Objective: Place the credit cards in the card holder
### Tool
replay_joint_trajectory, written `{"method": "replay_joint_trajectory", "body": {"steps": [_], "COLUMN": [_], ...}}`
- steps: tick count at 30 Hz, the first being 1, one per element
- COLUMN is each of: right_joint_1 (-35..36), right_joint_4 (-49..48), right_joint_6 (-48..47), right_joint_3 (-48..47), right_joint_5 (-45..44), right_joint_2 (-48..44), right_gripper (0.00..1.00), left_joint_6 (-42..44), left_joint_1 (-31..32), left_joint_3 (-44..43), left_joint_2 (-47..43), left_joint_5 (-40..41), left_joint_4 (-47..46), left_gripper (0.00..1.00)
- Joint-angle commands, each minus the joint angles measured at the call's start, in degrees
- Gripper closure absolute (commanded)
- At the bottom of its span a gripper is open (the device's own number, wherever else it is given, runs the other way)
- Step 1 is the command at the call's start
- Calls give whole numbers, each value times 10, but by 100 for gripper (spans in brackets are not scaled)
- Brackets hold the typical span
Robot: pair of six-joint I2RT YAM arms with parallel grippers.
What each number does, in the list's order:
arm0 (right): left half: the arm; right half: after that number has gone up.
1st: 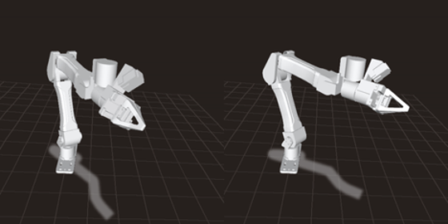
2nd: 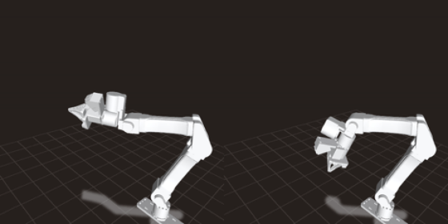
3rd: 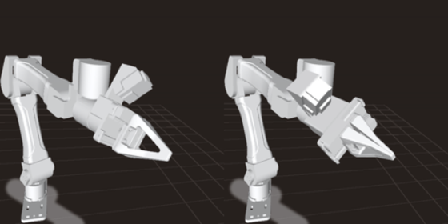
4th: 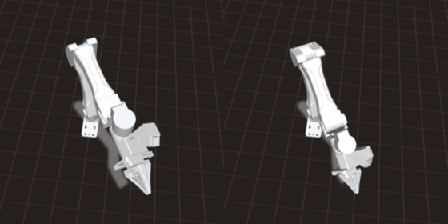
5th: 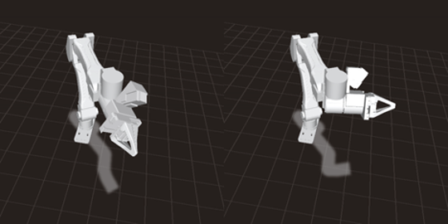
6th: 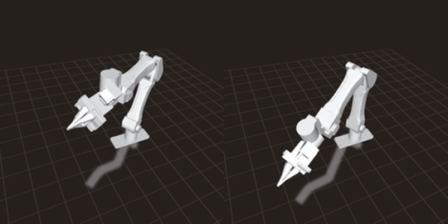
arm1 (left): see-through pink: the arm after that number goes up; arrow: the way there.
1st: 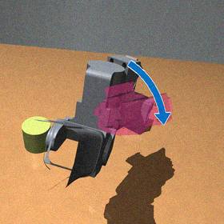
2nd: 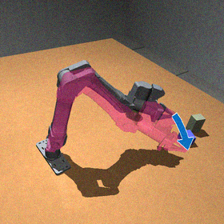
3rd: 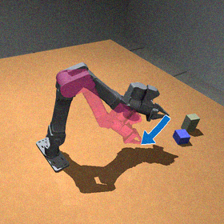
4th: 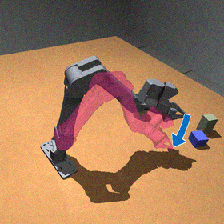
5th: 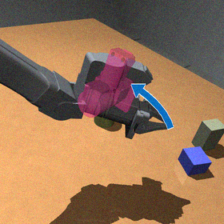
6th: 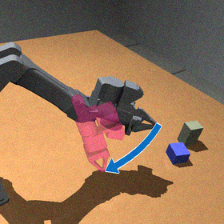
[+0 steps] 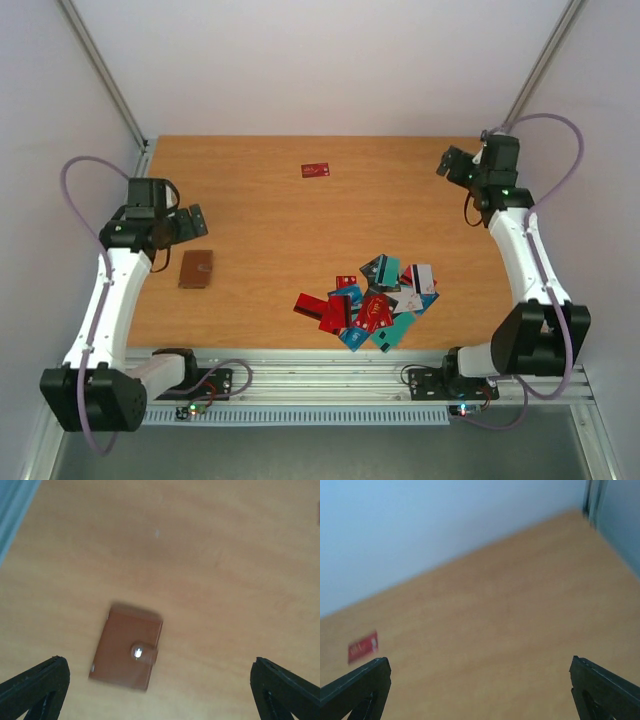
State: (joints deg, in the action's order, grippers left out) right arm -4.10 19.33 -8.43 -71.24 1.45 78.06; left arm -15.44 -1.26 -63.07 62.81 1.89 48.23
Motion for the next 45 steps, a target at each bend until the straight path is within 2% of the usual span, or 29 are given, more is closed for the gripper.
{"method": "replay_joint_trajectory", "body": {"steps": [1, 7, 12, 16, 21, 28, 32, 40, 45], "right_joint_1": [-3, 10, 20, 27, 40, 67, 79, 81, 92], "right_joint_4": [232, 318, 360, 360, 355, 345, 348, 337, 319], "right_joint_6": [72, 78, 53, 51, 62, 75, 69, 73, 81], "right_joint_3": [-7, -36, -14, 29, 57, 51, 46, 63, 75], "right_joint_5": [61, 129, 162, 194, 210, 225, 221, 226, 227], "right_joint_2": [47, 49, 14, -9, -14, -3, 2, 4, 3], "right_gripper": [1, 2, 2, 4, 6, 6, 6, 6, 6], "left_joint_6": [-22, -37, -40, -25, 6, 41, 65, 83, 86], "left_joint_1": [-13, -99, -138, -167, -172, -173, -173, -173, -154], "left_joint_3": [-10, 19, 62, 74, 45, -1, -7, 0, 5], "left_joint_2": [32, 86, 129, 172, 236, 338, 366, 402, 406], "left_joint_5": [-16, -121, -157, -181, -138, -131, -126, -161, -176], "left_joint_4": [147, 135, 92, 63, 66, 78, 68, 59, 55], "left_gripper": [1, 11, 26, 30, 34, 37, 37, 52, 57]}}
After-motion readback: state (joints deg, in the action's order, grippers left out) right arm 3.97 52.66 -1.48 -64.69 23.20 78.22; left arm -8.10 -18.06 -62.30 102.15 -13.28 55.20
